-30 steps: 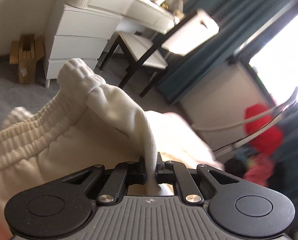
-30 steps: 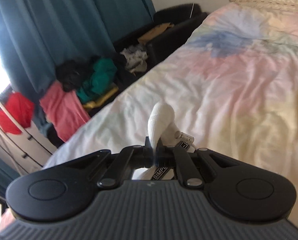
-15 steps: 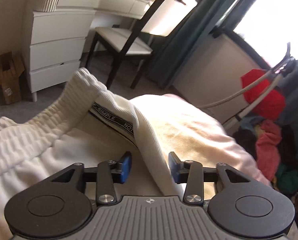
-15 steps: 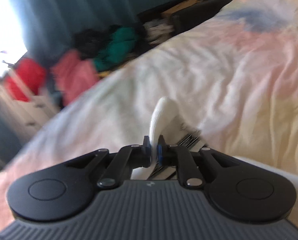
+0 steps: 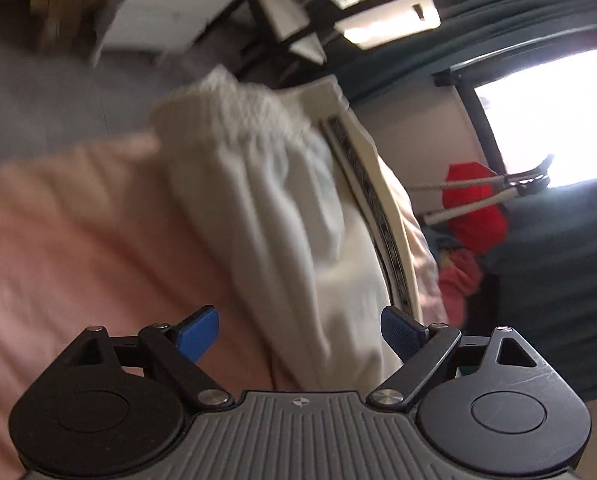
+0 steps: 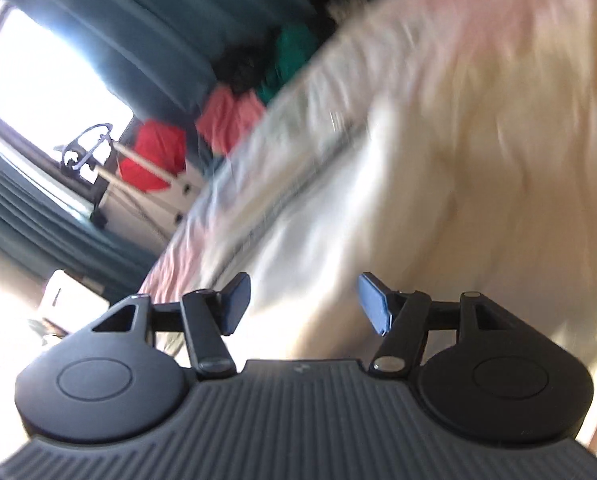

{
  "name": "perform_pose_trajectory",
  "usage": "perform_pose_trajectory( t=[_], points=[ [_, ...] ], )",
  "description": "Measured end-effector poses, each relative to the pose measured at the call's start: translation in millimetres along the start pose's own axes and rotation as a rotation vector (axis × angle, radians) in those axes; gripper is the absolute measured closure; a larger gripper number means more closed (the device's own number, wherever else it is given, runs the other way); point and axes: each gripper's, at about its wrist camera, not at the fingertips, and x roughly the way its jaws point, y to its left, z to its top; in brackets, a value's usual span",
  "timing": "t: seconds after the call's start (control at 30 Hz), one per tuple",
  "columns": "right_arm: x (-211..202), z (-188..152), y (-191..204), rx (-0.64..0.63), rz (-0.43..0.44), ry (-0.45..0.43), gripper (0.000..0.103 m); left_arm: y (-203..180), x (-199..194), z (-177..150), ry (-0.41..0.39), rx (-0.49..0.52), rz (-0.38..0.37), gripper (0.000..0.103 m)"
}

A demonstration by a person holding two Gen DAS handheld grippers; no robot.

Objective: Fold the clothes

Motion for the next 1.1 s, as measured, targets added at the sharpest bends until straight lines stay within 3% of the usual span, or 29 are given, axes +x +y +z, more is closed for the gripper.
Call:
perform_pose_trajectory(
  t=[0.1,0.17,0.23,0.27,0.33,0.43,0.47,0.5,0.57,0.83,1.1],
  points=[
    [17.2,-22.6,-8.4,0.081,0.049,0.110,0.040,22.6,9.5,-8.8,0.006,-0.110,-0.044,0.014],
    [28.8,-36.9,-14.9,0.151,0.083,0.120,0.040,31.4,25.5,-10.6,0.017,-0.174,-0.058,0.016],
    [41.7,-40.3,-17.1,0.210,0.073,0.098,0.042,26.6,39.7,-8.1,-0.007,-0.157,-0.047,0.020],
    [47.6,-36.8,-16.5,0.220,0.074,0.078,0.042,21.0,44.3,-5.9,-0.040,-0.124,-0.039,0.030],
    [59.3,-29.7,-15.3,0.240,0.075,0.038,0.042,11.9,54.9,1.2,-0.105,-0.072,-0.005,0.040],
    [71.2,-16.1,-13.7,0.218,0.033,-0.054,0.045,12.7,67.4,14.5,-0.140,-0.111,0.049,0.069],
    [76.0,-10.1,-15.0,0.213,0.013,-0.070,0.055,11.3,67.9,18.2,-0.144,-0.107,0.054,0.080],
    [81.3,-4.5,-18.1,0.217,0.002,-0.079,0.067,9.8,68.4,22.0,-0.149,-0.102,0.060,0.085],
    [88.2,3.0,-27.0,0.261,0.008,-0.087,0.082,2.9,63.7,25.9,-0.158,-0.072,0.074,0.091],
    [55.3,9.7,-20.4,0.240,0.062,-0.137,0.088,-28.5,9.7,25.3,-0.166,0.022,0.061,0.095],
    [-10.6,-4.2,-43.2,0.320,0.039,-0.068,0.088,-13.8,-82.6,6.5,-0.092,0.072,0.098,0.095]
  ],
)
